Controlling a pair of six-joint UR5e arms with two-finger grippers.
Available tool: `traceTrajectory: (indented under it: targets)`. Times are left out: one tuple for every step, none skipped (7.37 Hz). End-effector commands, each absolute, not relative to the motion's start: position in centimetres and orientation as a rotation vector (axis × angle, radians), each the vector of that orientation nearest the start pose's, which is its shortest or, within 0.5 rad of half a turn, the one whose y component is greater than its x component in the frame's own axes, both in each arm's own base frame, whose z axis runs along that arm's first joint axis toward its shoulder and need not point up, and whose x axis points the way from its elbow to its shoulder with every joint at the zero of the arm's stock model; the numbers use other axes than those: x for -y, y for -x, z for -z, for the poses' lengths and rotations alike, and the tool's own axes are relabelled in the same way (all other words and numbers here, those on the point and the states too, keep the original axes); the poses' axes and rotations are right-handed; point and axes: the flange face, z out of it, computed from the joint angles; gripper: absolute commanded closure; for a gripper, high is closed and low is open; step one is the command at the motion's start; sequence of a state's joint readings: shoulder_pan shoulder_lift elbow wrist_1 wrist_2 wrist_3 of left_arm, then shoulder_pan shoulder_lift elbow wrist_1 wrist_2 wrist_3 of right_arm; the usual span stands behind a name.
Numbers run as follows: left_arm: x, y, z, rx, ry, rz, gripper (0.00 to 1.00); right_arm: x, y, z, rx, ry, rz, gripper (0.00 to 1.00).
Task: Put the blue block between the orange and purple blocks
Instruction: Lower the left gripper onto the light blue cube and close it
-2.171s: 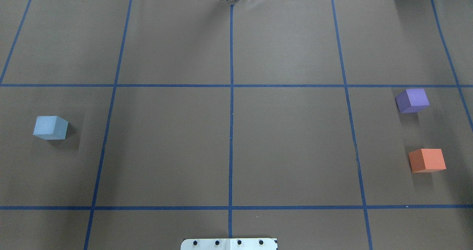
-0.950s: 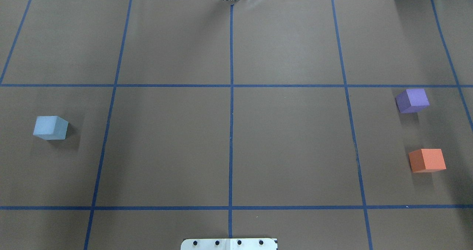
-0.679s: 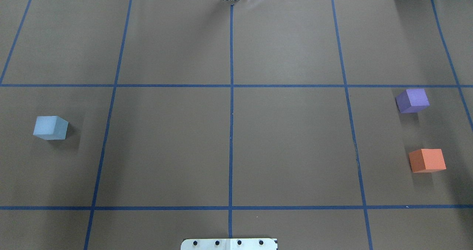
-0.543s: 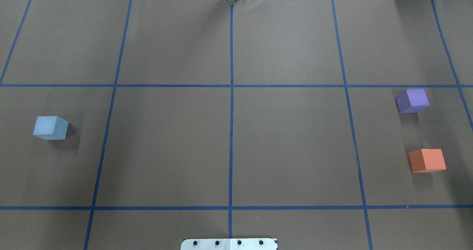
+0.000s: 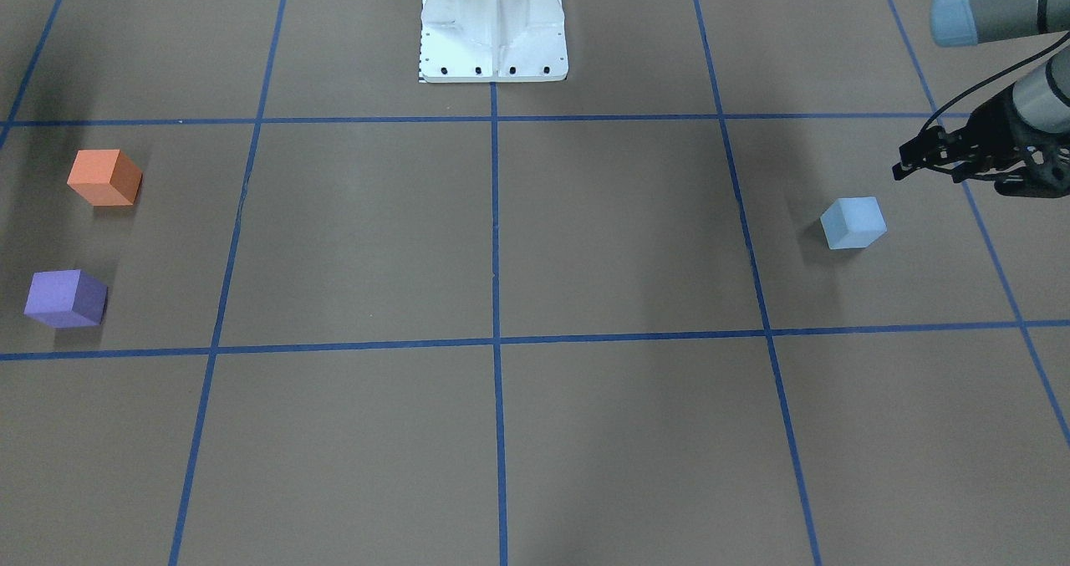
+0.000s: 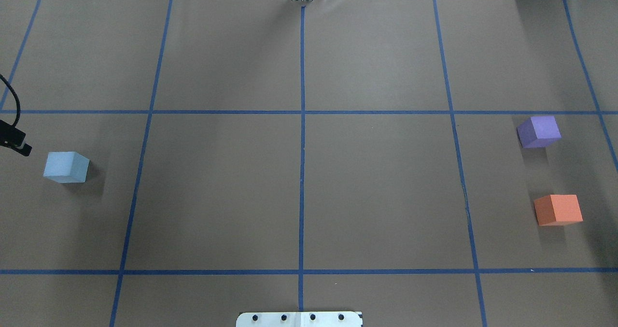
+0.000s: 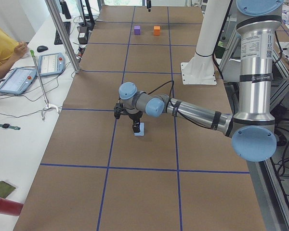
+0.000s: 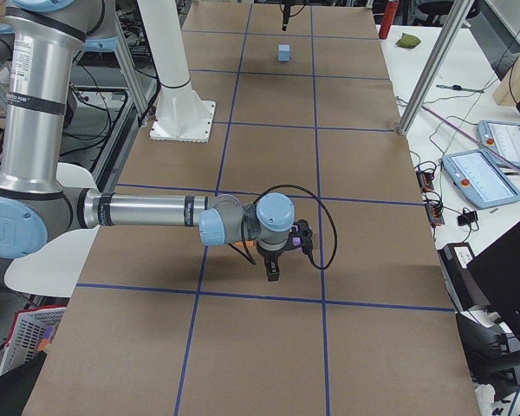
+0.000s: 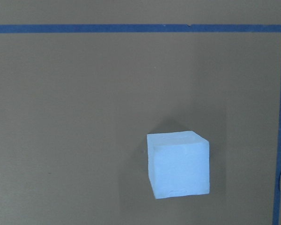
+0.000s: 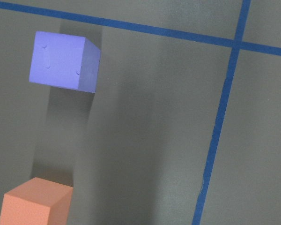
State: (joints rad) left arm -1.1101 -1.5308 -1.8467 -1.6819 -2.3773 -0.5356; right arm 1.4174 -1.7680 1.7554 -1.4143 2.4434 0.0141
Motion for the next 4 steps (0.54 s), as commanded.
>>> traceTrajectory:
  targets:
    - [46.5,-20.9,-53.3,-0.821,0.155,-0.026,0.00,42.0,0.8,-63.8,0.880,-0.052,0.192,0.00]
    - [46.3,-22.5,-54.3,-0.804,0.193,-0.019,0.00,42.1,0.8,-64.0,0.878,-0.050,0.193,0.00]
    - [47.5,-23.3,-54.9,-0.800,0.207,-0.011,0.01,42.1,0.8,-64.0,0.879,-0.053,0.197,0.00]
    - [47.7,-23.6,-55.4,-0.791,0.213,-0.008,0.01,42.1,0.9,-64.0,0.879,-0.052,0.199,0.00]
